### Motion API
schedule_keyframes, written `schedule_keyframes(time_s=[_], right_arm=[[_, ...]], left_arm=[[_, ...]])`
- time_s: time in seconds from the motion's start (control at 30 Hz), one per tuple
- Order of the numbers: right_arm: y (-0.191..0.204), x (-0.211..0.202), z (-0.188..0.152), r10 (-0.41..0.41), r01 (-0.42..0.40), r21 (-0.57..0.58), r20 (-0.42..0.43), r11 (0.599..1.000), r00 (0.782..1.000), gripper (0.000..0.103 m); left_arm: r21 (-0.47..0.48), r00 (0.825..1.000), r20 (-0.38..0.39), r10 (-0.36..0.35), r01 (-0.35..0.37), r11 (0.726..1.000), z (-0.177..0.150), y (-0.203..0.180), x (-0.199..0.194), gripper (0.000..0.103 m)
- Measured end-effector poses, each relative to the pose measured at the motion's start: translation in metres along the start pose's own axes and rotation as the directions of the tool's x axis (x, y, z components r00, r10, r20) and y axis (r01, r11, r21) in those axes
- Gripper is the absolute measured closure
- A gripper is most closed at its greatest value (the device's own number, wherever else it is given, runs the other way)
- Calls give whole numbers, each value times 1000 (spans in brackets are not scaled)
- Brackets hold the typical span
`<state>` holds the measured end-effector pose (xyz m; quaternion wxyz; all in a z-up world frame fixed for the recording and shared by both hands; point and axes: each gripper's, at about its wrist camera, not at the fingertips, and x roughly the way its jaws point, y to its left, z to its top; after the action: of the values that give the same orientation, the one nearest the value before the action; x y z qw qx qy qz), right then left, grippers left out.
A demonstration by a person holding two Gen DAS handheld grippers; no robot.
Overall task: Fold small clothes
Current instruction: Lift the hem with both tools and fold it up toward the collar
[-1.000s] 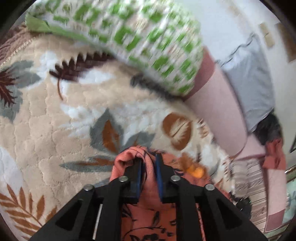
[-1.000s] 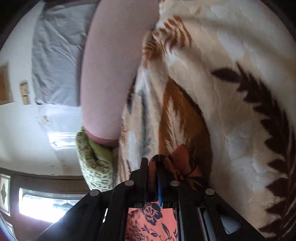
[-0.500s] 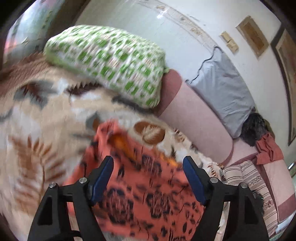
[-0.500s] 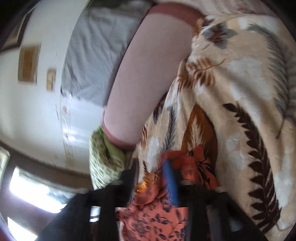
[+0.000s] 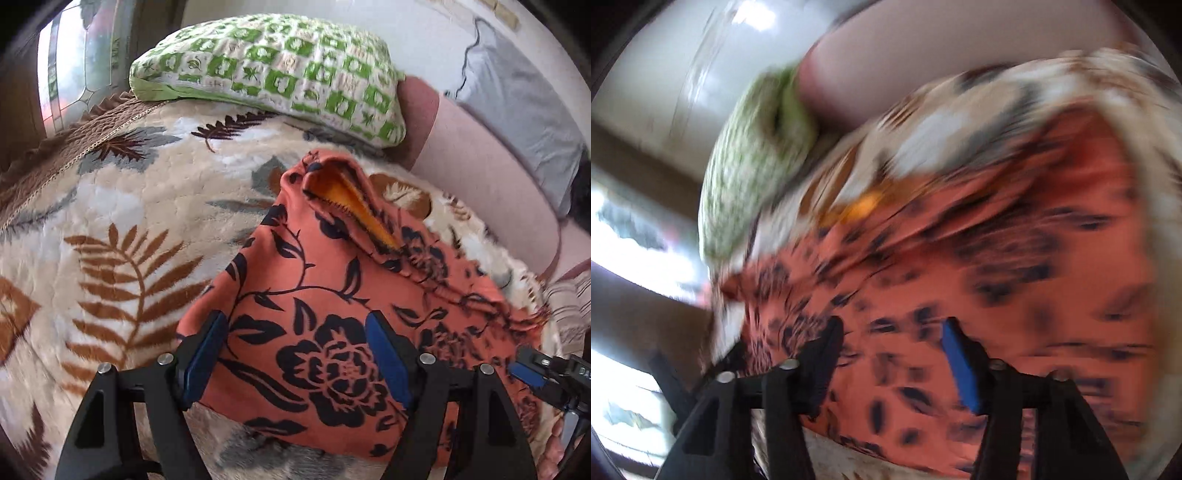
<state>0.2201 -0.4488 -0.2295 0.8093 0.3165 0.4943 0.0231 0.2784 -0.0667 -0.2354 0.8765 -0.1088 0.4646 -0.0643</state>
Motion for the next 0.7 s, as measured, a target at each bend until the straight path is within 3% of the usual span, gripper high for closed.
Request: schedule_keyframes(time_s=[0.1, 0.2, 0.3, 0.4, 0.47, 0.53, 0.63, 0.7], right_arm=[[40, 47, 0, -59, 54, -107, -45, 993, 997, 53], [61, 82, 21, -135, 131, -153, -15, 979, 991, 53], [73, 101, 63, -198, 208, -172, 71, 963, 978, 52], [72, 93, 93, -217, 238, -102, 180, 966, 959, 52], [77, 80, 97, -178, 196, -73, 200, 978, 964, 52], [91, 71, 87, -136, 162, -120, 199, 979, 971, 52], [117, 73, 62, -62, 84, -214, 105, 973, 993, 52], [134, 81, 42, -35, 40, -267, 20, 963, 999, 52]], left_arm=[[10, 1000, -28, 3, -3, 1000, 6, 2, 7, 25], [4, 998, -56, 5, -5, 1000, 11, 5, 16, 25], [-12, 998, -58, 4, -5, 1000, 16, 9, 18, 25], [-15, 999, -37, 3, -4, 1000, 19, 12, 14, 25], [-15, 998, -16, 53, -53, 998, 20, 13, 9, 25], [-11, 994, -30, 101, -101, 995, 20, 13, 9, 24], [5, 986, -87, 141, -142, 990, 15, 13, 12, 24], [65, 978, -102, 180, -174, 983, 8, 11, 14, 24]])
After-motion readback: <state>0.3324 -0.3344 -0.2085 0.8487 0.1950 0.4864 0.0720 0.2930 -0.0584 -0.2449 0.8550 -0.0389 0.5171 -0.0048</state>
